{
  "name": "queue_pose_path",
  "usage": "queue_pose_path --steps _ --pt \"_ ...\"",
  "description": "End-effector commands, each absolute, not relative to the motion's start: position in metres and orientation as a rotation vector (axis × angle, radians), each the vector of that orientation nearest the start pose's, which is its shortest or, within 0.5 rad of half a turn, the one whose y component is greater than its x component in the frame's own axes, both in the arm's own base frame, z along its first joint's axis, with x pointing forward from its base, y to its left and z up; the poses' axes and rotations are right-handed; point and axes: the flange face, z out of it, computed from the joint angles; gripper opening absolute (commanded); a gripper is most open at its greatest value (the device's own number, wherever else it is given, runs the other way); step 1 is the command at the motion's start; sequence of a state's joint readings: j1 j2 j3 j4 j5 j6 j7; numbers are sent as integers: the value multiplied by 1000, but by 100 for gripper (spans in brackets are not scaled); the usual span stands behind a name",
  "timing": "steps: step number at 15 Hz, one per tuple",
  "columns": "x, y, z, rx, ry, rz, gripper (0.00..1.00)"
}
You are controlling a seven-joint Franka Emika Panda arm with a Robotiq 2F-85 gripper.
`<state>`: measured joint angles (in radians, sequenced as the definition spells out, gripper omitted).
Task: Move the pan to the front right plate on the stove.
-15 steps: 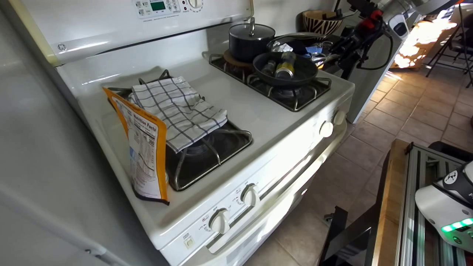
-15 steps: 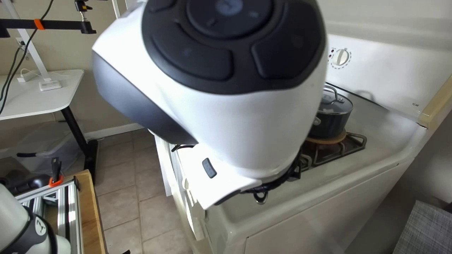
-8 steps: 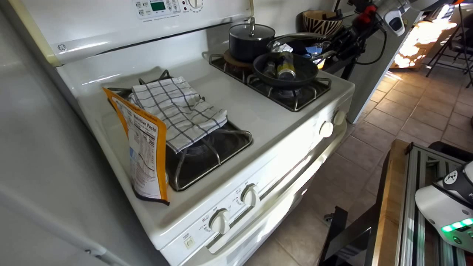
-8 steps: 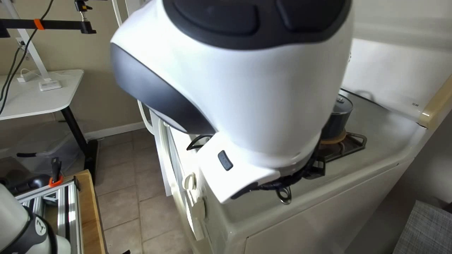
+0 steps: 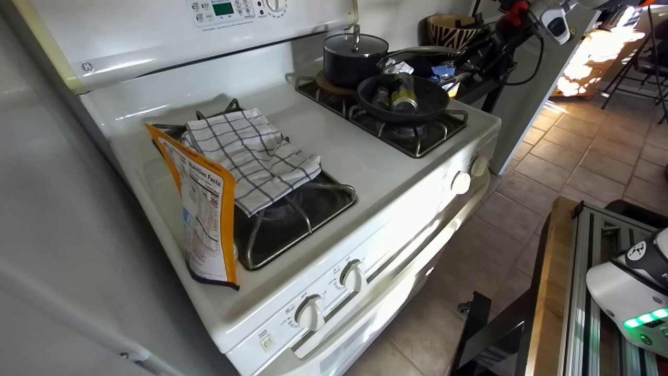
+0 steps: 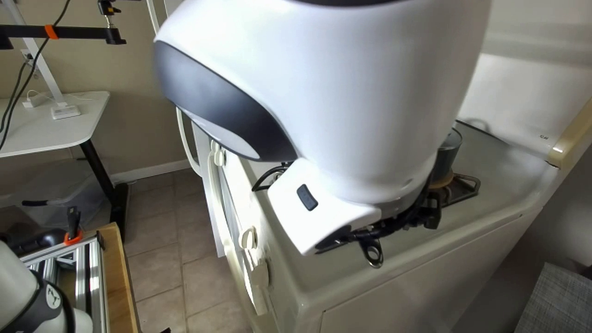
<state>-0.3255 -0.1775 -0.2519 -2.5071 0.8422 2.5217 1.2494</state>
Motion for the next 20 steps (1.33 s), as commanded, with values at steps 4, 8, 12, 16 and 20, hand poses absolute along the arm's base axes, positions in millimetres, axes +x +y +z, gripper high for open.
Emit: queue_pose_path --steps 4,8,12,16,20 --pt "386 -250 385 -936 2430 133 100" --pt "377 -241 412 -1021 2401 183 100" --pt "363 -227 446 -1049 2271 283 100" --pt "350 -212 479 -1048 2097 406 100" --pt "351 -209 489 -1007 2033 428 100"
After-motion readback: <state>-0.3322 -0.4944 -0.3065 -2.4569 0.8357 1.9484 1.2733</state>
